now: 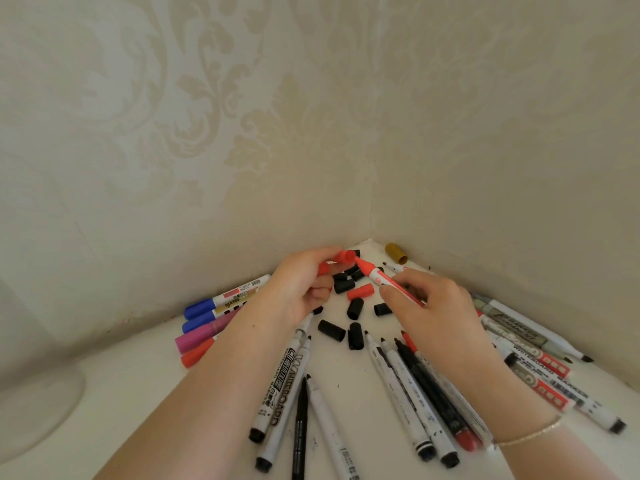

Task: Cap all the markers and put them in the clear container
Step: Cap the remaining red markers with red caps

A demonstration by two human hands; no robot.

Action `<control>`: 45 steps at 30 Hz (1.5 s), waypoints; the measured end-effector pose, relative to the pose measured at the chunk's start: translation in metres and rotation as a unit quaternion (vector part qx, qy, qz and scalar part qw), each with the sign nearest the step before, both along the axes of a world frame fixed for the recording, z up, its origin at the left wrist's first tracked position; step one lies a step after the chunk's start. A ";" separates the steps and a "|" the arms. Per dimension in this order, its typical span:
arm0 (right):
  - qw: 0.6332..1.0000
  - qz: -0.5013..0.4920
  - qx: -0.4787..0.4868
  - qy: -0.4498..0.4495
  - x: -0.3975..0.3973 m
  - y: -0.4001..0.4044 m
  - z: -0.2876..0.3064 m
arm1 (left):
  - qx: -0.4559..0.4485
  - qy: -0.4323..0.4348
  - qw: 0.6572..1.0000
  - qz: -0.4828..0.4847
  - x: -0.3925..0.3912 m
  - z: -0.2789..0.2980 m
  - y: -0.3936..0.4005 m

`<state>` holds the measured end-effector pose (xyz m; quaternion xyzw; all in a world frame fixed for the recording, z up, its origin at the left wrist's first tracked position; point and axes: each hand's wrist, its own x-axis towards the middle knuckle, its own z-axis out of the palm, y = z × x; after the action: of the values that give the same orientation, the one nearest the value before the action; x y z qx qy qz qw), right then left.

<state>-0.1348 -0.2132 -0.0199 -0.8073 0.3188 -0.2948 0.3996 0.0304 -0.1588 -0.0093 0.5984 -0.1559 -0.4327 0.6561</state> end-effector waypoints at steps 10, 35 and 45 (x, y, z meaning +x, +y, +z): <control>0.996 -0.006 -0.029 0.084 0.000 -0.003 -0.004 | 0.077 -0.245 0.966 -0.009 -0.012 -0.002 0.002; 0.997 0.036 -0.066 -0.022 -0.002 -0.003 -0.007 | -0.045 -0.190 0.979 -0.055 -0.033 -0.005 0.011; 0.997 0.047 -0.024 -0.052 0.002 -0.003 -0.007 | -0.020 -0.244 0.967 -0.069 -0.022 0.003 0.008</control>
<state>-0.1326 -0.2164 -0.0270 -0.8145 0.2520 -0.3245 0.4096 0.0083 -0.1513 -0.0062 0.6604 -0.3608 -0.3143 0.5788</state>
